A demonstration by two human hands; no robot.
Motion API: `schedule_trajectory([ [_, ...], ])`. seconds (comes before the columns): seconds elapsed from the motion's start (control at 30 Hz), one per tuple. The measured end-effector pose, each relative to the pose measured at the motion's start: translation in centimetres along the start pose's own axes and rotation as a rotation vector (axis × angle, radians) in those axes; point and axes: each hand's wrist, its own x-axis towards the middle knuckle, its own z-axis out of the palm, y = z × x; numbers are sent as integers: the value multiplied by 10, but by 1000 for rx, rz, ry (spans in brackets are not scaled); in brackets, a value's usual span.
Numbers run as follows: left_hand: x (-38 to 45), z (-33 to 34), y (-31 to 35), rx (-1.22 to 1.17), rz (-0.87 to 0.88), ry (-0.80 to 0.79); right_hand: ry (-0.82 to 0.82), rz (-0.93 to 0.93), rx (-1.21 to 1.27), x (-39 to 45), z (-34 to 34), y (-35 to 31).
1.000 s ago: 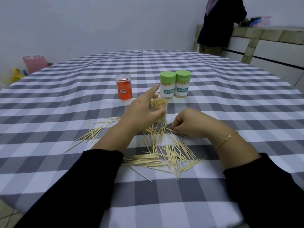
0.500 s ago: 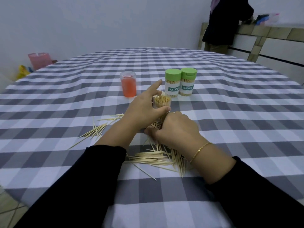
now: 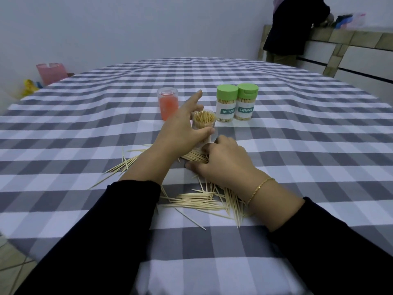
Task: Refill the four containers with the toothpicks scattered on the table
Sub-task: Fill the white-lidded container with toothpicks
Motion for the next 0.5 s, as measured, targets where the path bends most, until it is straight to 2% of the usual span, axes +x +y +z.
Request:
schedule_trajectory([
  [0.17,2,-1,-4,-66,-33,-6,-29,-91,24,8,2,-1],
  [0.33,2,-1,-5,-64,-41,-12,63,-173,-136,11,2,0],
  [0.5,3,-4,-5,-50,-47,-20,85,-228,-259,9,-3,4],
])
